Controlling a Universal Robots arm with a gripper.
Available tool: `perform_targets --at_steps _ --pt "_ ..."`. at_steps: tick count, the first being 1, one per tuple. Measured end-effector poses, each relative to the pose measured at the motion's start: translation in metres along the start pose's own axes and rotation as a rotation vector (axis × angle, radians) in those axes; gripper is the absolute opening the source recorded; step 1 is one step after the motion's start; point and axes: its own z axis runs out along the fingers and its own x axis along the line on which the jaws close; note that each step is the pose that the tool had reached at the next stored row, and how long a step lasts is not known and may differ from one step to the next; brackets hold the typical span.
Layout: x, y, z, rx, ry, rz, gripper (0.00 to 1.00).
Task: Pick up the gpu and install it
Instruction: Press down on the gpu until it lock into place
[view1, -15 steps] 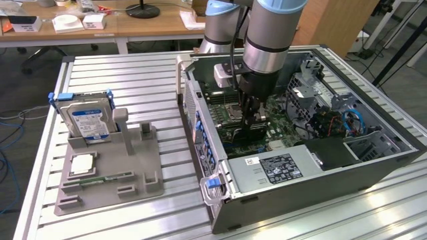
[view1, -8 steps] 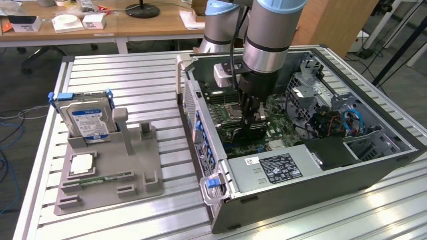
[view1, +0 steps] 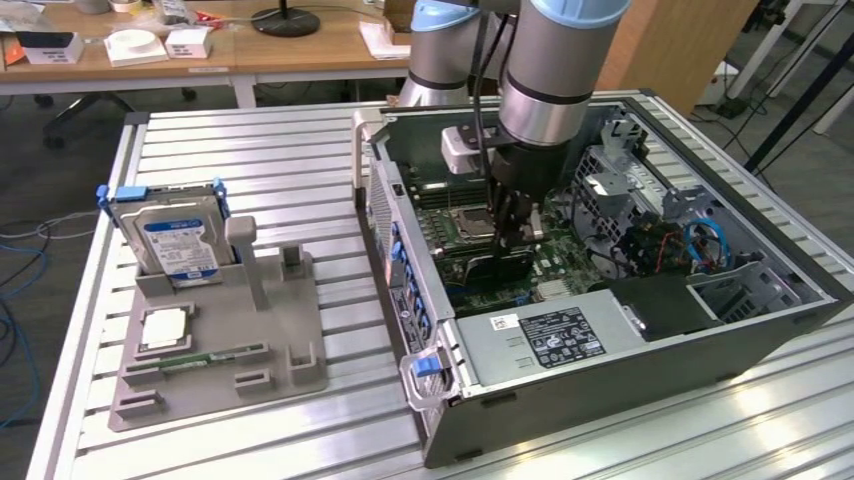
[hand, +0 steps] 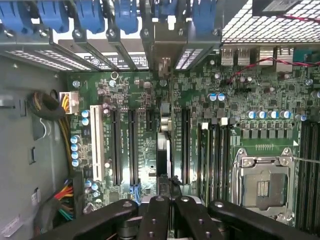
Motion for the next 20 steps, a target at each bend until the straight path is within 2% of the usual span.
perform_targets --at_steps 4,7,9,11,13,16,20 --pt "0.000 0.0001 0.0053 0.0007 -0.0001 0.000 0.11" --pt "0.000 0.0003 0.0088 -0.0001 0.0030 0.000 0.11" --pt "0.000 0.0002 0.0087 -0.0001 0.0021 0.000 0.11" --pt "-0.001 0.0000 0.0033 0.0020 -0.0028 0.000 0.11" --pt "0.000 -0.0002 -0.0068 0.0008 0.0002 0.000 0.11" --pt "0.000 -0.0006 -0.0181 0.0011 -0.0002 0.000 0.11" --pt "0.000 -0.0006 -0.0186 0.0010 -0.0002 0.000 0.11"
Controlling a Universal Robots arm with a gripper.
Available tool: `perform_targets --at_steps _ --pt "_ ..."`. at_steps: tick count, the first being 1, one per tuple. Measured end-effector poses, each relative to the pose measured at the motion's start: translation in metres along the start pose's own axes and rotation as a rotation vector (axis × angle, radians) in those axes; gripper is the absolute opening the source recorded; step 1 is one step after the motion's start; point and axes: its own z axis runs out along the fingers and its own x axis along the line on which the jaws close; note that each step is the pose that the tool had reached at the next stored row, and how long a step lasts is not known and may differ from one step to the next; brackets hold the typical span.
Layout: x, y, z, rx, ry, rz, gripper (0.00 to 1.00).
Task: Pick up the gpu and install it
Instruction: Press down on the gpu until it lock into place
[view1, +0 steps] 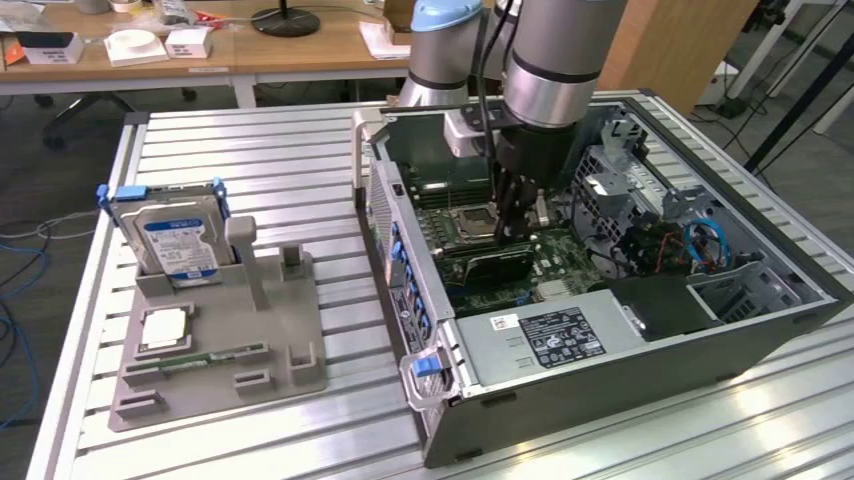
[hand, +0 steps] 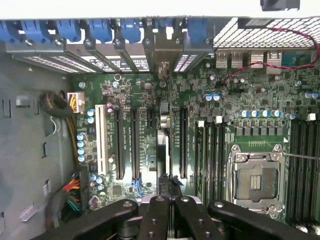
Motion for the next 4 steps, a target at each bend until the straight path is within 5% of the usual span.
perform_targets --at_steps 4 --pt "0.0000 0.0000 -0.0001 0.0000 0.0001 0.000 0.11"
